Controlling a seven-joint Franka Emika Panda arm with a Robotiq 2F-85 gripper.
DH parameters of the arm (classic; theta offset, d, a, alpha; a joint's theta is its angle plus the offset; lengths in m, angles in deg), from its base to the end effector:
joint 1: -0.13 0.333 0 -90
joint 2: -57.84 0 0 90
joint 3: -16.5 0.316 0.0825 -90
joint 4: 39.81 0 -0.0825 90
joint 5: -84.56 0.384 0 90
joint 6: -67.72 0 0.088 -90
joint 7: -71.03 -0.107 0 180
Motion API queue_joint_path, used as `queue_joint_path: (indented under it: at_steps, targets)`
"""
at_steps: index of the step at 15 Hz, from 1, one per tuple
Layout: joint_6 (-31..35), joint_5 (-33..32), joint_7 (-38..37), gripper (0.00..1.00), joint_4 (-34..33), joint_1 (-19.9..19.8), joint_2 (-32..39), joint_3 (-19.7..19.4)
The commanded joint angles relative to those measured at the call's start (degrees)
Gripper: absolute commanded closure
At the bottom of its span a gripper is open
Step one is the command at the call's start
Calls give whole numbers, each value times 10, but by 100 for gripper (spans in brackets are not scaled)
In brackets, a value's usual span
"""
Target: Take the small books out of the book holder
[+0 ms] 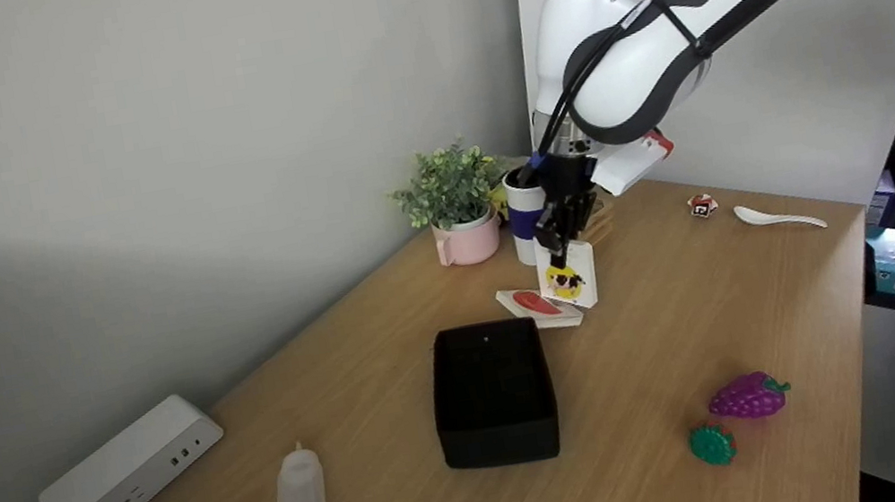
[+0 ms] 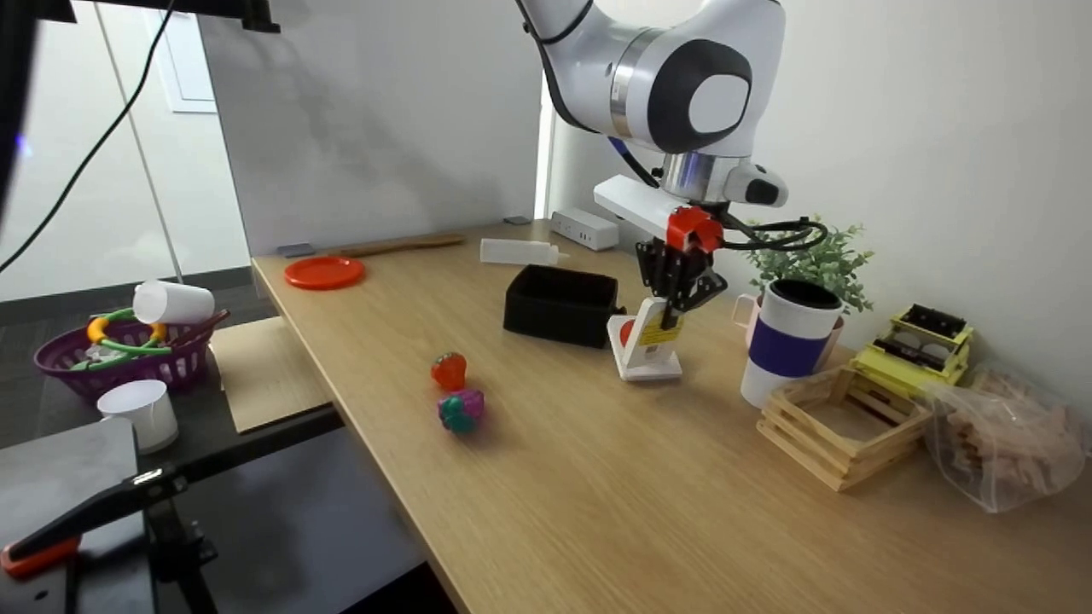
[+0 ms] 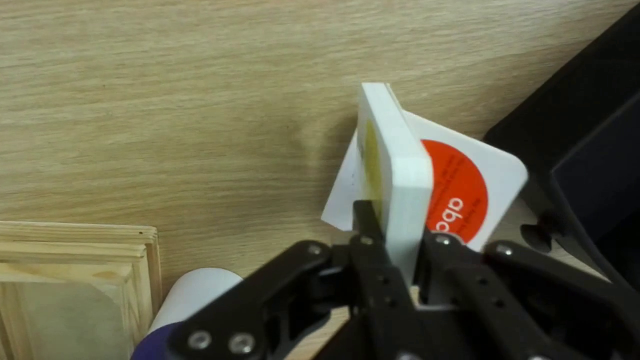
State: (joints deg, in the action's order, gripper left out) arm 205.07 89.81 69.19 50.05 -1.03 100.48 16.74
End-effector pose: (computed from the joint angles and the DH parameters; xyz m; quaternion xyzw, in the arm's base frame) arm 0.7103 -0.0111 0.2118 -0.9969 0.0570 -0.0420 0.0342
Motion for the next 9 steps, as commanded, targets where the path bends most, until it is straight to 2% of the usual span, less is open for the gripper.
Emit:
queue_joint_path:
  at_steps: [1,9]
  targets:
    - [-38,0,15,96,-47,-7,22,9]
    - [-68,-7,1,96,-86,-2,42,-1]
